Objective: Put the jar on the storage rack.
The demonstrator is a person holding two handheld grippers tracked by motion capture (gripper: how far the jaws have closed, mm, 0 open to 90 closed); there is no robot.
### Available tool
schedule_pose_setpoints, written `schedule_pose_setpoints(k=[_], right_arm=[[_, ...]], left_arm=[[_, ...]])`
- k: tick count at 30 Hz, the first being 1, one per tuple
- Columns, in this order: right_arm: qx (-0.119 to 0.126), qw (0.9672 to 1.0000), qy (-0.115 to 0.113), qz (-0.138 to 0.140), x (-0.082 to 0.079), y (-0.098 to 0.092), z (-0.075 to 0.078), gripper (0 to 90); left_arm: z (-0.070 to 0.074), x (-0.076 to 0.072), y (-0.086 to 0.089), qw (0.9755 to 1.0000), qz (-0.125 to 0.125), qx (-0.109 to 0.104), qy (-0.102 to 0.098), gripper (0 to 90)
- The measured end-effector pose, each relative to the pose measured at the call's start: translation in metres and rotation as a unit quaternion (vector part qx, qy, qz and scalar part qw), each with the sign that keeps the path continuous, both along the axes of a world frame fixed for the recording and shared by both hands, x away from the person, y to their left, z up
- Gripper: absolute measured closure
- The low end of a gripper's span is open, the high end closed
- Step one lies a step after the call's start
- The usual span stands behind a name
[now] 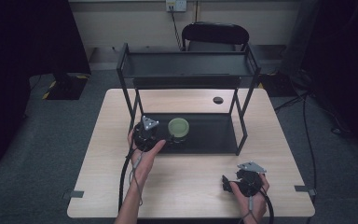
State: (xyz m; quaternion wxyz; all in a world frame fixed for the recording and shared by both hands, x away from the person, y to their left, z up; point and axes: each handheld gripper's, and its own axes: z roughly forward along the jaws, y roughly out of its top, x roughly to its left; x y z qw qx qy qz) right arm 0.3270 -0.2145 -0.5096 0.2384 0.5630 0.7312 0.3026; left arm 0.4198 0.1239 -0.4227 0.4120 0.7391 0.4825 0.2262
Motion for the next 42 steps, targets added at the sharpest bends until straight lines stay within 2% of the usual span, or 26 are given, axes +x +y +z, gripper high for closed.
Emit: schedule_pose_setpoints(k=[2, 10, 12, 42], right_arm=[[0.0, 1.0, 0.0, 0.0, 0.0, 0.0, 0.0, 0.0], [0.0, 1.0, 0.0, 0.0, 0.0, 0.0, 0.0, 0.0], [0.0, 1.0, 0.0, 0.0, 0.0, 0.0, 0.0, 0.0], [0.0, 1.0, 0.0, 0.0, 0.0, 0.0, 0.0, 0.0]], left_arm=[[0.0, -0.002, 0.001, 1.0, -0.002, 0.008, 0.001, 1.7], [-0.004, -0.014, 0.007, 1.0, 0.0, 0.0, -0.003, 1.9], [-0.004, -0.016, 0.008, 1.0, 0.0, 0.004, 0.0, 1.8], [-0.013, -0.062, 0.027, 0.9991, 0.008, -0.035, -0.025, 1.8]])
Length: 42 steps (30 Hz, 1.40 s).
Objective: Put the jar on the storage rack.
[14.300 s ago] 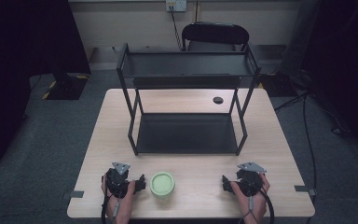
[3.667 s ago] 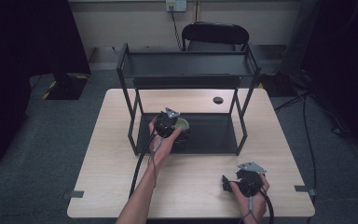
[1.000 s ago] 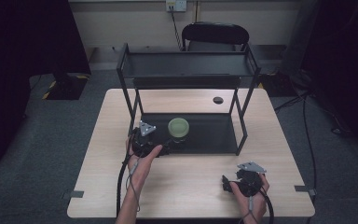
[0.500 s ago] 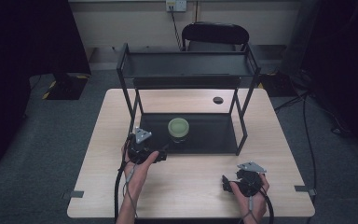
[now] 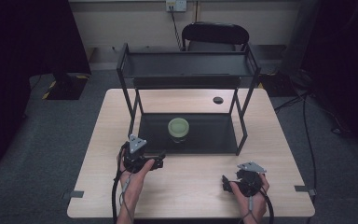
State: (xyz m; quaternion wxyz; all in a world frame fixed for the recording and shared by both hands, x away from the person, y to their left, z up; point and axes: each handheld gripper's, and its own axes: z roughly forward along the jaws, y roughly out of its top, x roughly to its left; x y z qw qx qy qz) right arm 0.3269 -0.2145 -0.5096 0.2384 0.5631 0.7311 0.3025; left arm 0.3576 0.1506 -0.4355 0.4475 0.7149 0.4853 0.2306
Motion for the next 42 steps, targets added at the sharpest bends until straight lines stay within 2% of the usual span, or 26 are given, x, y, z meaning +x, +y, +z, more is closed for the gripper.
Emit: schedule_pose_setpoints(k=[13, 27, 42], right_arm=[[0.0, 1.0, 0.0, 0.0, 0.0, 0.0, 0.0, 0.0], [0.0, 1.0, 0.0, 0.0, 0.0, 0.0, 0.0, 0.0], [0.0, 1.0, 0.0, 0.0, 0.0, 0.0, 0.0, 0.0]], left_arm=[[-0.012, -0.021, 0.011, 0.9999, 0.011, -0.011, 0.0, 1.8], [-0.029, -0.038, 0.019, 0.9995, 0.029, -0.01, 0.003, 1.8], [-0.059, -0.045, 0.026, 0.9987, 0.036, -0.012, 0.035, 1.9]])
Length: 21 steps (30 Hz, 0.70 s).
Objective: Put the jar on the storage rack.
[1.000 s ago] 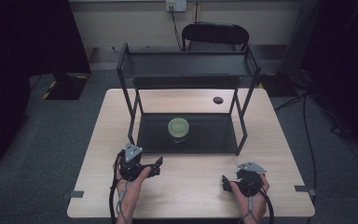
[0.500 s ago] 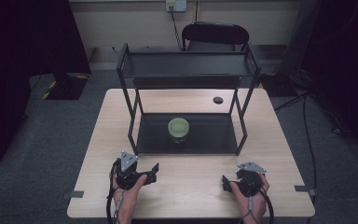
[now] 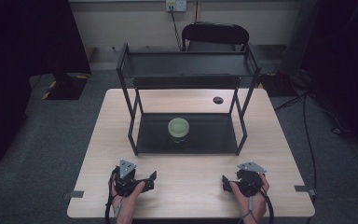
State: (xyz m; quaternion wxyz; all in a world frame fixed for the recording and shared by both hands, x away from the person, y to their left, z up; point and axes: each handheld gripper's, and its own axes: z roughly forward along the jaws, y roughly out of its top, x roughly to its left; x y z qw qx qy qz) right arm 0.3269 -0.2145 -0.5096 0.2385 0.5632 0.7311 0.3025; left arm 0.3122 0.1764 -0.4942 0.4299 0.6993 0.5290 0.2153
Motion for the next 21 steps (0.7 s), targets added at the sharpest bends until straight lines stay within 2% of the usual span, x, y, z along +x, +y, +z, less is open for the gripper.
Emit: schedule_pose_setpoints(k=[9, 18, 21], right_arm=[[0.0, 1.0, 0.0, 0.0, 0.0, 0.0, 0.0, 0.0], [0.0, 1.0, 0.0, -0.001, 0.0, 0.0, 0.0, 0.0], [0.0, 1.0, 0.0, -0.001, 0.0, 0.0, 0.0, 0.0]], left_arm=[[-0.011, 0.0, 0.001, 0.9997, 0.008, 0.004, 0.025, 2.1], [-0.013, 0.002, 0.001, 0.9989, 0.02, 0.005, 0.043, 2.1], [-0.014, 0.005, -0.002, 0.9974, 0.028, 0.025, 0.062, 2.2]])
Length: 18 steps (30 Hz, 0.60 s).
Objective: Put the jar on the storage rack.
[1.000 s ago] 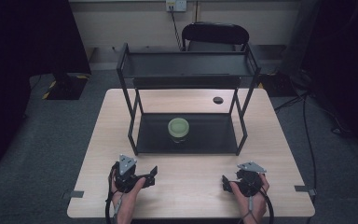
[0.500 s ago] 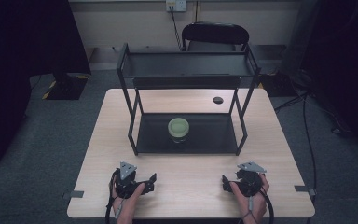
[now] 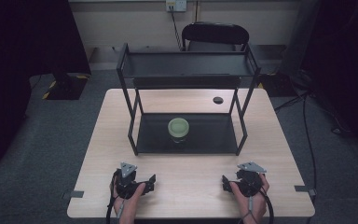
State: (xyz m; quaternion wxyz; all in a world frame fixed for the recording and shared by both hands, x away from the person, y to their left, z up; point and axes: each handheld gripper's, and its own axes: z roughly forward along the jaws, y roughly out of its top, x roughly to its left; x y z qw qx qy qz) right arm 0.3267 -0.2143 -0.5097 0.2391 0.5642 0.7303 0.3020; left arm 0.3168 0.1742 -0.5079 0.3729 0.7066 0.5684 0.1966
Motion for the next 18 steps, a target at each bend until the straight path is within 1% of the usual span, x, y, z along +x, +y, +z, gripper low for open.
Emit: schedule_pose_setpoints(k=[1, 3, 7, 9, 10, 12, 18], right_arm=[[0.0, 1.0, 0.0, 0.0, 0.0, 0.0, 0.0, 0.0], [0.0, 1.0, 0.0, 0.0, 0.0, 0.0, 0.0, 0.0], [0.0, 1.0, 0.0, -0.001, 0.0, 0.0, 0.0, 0.0], [0.0, 1.0, 0.0, -0.001, 0.0, 0.0, 0.0, 0.0], [0.0, 1.0, 0.0, -0.001, 0.0, 0.0, 0.0, 0.0], [0.0, 1.0, 0.0, -0.001, 0.0, 0.0, 0.0, 0.0], [0.0, 1.0, 0.0, -0.001, 0.0, 0.0, 0.0, 0.0]], left_arm=[[0.0, 0.001, -0.001, 1.0, 0.003, 0.005, 0.006, 2.2], [0.0, 0.001, -0.002, 0.9998, 0.009, 0.014, 0.007, 2.1], [-0.001, 0.002, -0.004, 0.9996, 0.013, 0.024, 0.008, 2.0], [-0.001, 0.002, -0.007, 0.9992, 0.013, 0.038, 0.01, 1.7], [-0.001, 0.002, -0.007, 0.999, 0.013, 0.04, 0.011, 1.7], [-0.001, 0.003, -0.014, 0.9971, 0.015, 0.073, 0.016, 1.1], [-0.002, 0.004, -0.014, 0.9969, 0.018, 0.075, 0.017, 0.0]])
